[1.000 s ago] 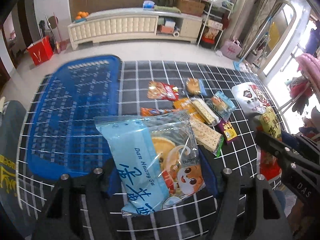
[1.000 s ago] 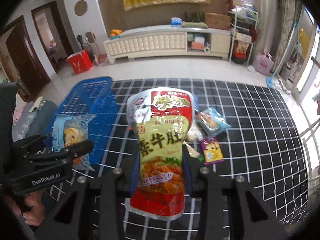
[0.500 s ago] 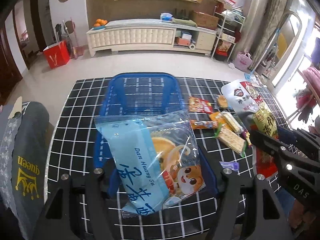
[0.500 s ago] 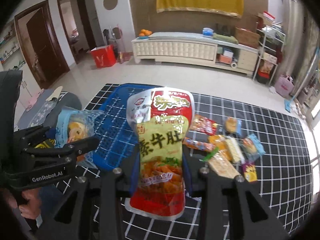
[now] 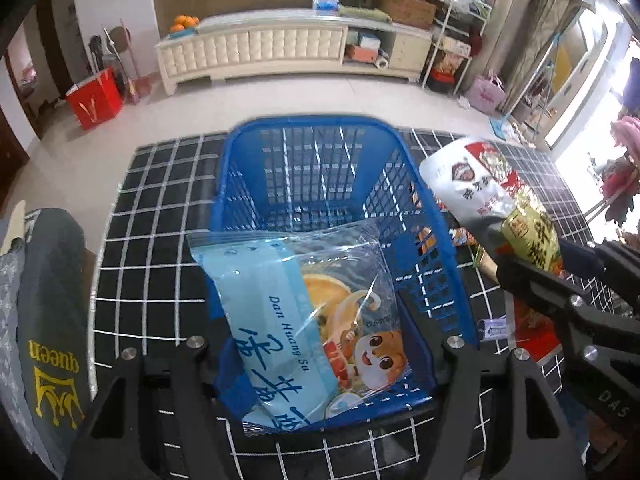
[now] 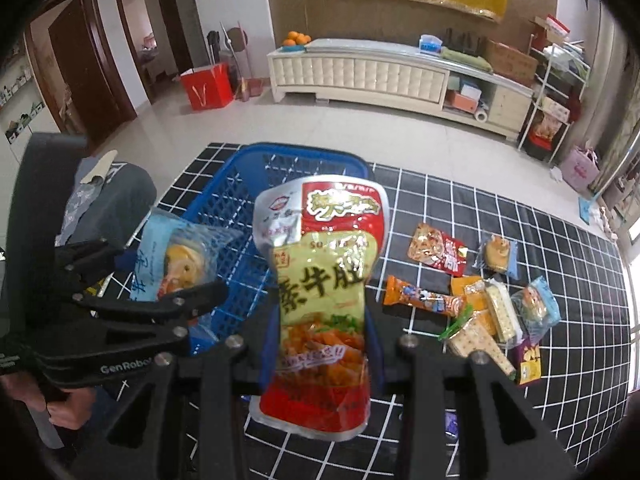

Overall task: Organize snacks
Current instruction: 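Carry the bread bag into the blue basket and open the left gripper while the right carries its bag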

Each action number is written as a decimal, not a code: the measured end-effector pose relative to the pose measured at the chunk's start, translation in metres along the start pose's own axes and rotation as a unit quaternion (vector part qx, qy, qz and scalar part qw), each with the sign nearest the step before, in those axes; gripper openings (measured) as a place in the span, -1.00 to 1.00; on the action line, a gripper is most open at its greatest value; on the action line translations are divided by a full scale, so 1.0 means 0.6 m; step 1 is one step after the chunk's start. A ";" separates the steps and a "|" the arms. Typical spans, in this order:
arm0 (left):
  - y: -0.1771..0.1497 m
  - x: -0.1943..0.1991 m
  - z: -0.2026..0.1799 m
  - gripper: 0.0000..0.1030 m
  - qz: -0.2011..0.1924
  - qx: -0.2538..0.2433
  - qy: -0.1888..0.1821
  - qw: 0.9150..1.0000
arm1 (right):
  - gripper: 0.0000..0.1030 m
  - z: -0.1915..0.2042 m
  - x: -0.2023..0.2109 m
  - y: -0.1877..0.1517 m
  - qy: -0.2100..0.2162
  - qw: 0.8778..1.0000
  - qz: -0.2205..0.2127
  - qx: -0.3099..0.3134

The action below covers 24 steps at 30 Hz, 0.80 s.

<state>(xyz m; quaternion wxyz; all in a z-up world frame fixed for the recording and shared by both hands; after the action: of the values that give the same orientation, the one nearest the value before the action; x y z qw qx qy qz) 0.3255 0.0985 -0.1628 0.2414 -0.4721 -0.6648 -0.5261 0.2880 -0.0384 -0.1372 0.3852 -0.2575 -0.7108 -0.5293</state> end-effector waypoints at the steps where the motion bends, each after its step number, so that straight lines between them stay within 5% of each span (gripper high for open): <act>1: -0.002 -0.009 0.004 0.29 0.007 0.003 -0.005 1.000 | -0.19 0.004 -0.002 0.001 -0.001 1.000 0.002 0.001; 11: -0.027 -0.035 0.026 0.32 0.035 0.020 0.006 0.999 | -0.19 0.019 -0.007 0.001 0.002 1.000 0.010 0.007; 24: -0.016 0.043 0.018 0.32 -0.020 0.011 -0.010 1.000 | -0.18 0.038 0.014 0.022 0.003 1.000 0.004 0.012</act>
<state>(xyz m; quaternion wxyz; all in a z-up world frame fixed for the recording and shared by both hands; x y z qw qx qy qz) 0.3074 0.1185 -0.1499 0.2295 -0.4613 -0.6823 -0.5187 0.2870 -0.0129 -0.1263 0.3927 -0.2542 -0.7146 -0.5201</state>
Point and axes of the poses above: each gripper's, at about its wrist camera, not at the fingertips, and x roughly against the way its jaws point, z to its left, y to its top, the point moved 7 cm from there along -x, roughly the way its jaws point, and after that the axes turned 15 degrees about -y, right-handed, at the moved point
